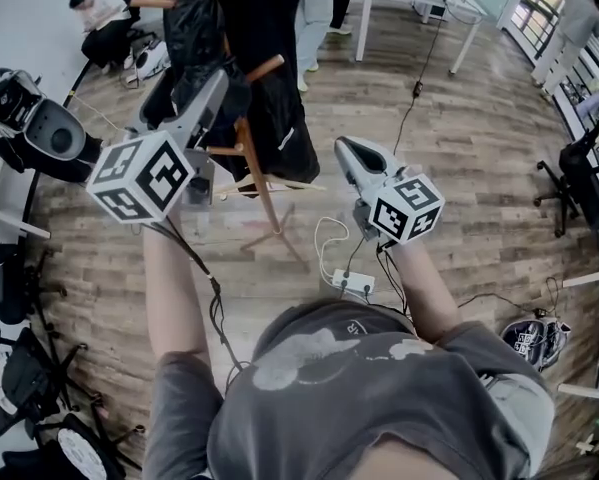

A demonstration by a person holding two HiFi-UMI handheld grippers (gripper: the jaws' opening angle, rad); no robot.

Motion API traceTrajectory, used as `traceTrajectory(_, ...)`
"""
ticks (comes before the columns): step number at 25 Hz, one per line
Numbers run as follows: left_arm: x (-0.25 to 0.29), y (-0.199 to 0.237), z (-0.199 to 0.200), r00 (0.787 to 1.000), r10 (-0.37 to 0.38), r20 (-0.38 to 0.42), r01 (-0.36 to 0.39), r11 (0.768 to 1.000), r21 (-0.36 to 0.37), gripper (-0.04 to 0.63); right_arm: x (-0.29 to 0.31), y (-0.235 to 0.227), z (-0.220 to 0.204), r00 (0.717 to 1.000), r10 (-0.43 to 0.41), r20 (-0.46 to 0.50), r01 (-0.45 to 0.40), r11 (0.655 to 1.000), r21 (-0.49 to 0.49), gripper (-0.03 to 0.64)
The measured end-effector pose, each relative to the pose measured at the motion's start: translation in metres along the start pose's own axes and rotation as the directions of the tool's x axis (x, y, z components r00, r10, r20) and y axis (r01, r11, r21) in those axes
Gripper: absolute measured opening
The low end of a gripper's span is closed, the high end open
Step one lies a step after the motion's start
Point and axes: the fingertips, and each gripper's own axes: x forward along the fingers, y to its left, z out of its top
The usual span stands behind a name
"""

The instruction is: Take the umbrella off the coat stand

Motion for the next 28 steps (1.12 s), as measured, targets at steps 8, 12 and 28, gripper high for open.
traceTrajectory(8,0.022,-0.004,-0.003,0.995,-0.043,-0.09,0.047,0.998,0.04,0.377,0.001,-0.003,-0.005,1.0,-0.005,-0.014,0.005,1.0,0.011,-0.002)
traceTrajectory(12,0.029,0.003,-0.004,0.994,-0.039,-0.107,0.042,0.999,0.028,0.377,0.004,-0.005,-0.009,1.0,-0.01,-0.022,0.01,1.0,0.016,-0.002)
traceTrajectory(28,0.05,-0.007,-0.017,0.964,-0.145,-0.225,0.154,0.988,0.022,0.296,0.021,-0.002,0.032,0.999,0.034,0.025,-0.032,0.997,-0.069,-0.002)
